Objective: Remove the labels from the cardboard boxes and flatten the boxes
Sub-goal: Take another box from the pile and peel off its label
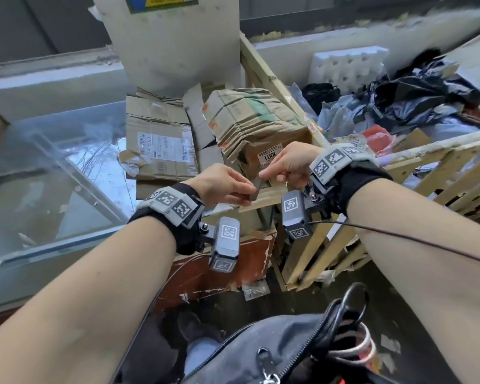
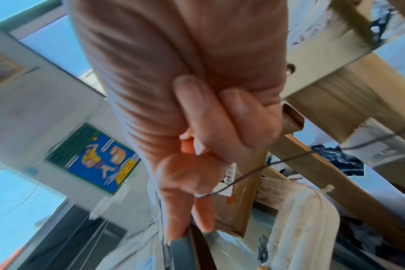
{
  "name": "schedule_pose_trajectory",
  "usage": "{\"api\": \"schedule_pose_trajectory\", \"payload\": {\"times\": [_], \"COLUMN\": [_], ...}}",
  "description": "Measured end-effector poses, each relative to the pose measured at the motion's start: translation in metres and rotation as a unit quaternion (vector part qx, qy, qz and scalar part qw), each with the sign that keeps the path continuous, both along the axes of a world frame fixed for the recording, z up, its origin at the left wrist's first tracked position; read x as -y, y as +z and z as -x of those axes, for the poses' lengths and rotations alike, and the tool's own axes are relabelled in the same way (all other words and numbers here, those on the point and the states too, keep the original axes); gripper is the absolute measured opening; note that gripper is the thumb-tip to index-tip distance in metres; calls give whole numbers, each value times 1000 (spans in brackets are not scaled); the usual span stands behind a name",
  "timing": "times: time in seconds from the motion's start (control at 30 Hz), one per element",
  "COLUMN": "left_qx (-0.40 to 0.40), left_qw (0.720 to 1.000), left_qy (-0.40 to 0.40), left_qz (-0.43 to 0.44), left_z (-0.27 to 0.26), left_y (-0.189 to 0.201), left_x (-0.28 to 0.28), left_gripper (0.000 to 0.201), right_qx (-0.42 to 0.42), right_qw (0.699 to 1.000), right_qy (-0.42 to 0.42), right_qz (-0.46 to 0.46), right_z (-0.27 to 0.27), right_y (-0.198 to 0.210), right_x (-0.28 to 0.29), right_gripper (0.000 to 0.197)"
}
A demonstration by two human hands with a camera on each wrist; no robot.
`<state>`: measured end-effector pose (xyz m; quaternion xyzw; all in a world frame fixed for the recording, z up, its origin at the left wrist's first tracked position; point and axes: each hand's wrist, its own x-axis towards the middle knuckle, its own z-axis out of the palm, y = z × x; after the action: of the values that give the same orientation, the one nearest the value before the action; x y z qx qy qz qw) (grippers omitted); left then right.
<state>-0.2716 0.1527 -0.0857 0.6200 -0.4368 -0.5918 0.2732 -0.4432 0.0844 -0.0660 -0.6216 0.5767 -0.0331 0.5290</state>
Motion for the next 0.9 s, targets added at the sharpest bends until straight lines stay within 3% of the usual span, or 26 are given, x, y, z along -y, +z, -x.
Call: {"api": "schedule_pose_trajectory", "payload": {"times": [0.1, 0.17, 0.23, 0.37, 0.5, 0.6, 0.7, 0.77, 0.9], "left_qx": [-9, -18, -9, 112, 148, 137, 140, 135, 129], "left_qw": [1000, 1000, 1000, 991, 985, 987, 986, 987, 987], "left_qy": [6, 3, -3, -55, -49, -44, -55, -41, 9], "left_qz": [4, 8, 18, 50, 68, 78, 73, 77, 99], "left_z": [3, 6, 7, 0, -14, -17, -12, -9, -5], "left_y": [1, 1, 0, -6, -4, 2, -2, -7, -12], "left_x": [-2, -3, -1, 5, 12, 17, 20, 21, 25], "left_gripper": [5, 4, 4, 9, 9, 11, 15, 16, 7], "right_qx": [-41, -26, 23, 77, 5, -80, -129, -125, -19], "right_qw": [995, 992, 996, 996, 993, 975, 954, 957, 995], "right_qy": [32, 43, 41, 51, 113, 207, 271, 261, 91], "right_qz": [89, 114, 76, -5, -21, -14, -20, -20, -41], "right_z": [-5, -7, -7, -6, -3, -6, -16, -21, -20], "right_y": [6, 6, 1, -7, -7, -3, 0, -4, -19], "right_x": [-3, -4, -4, -7, -7, -13, -17, -17, -17], "right_gripper": [25, 20, 19, 22, 22, 6, 20, 13, 27]}}
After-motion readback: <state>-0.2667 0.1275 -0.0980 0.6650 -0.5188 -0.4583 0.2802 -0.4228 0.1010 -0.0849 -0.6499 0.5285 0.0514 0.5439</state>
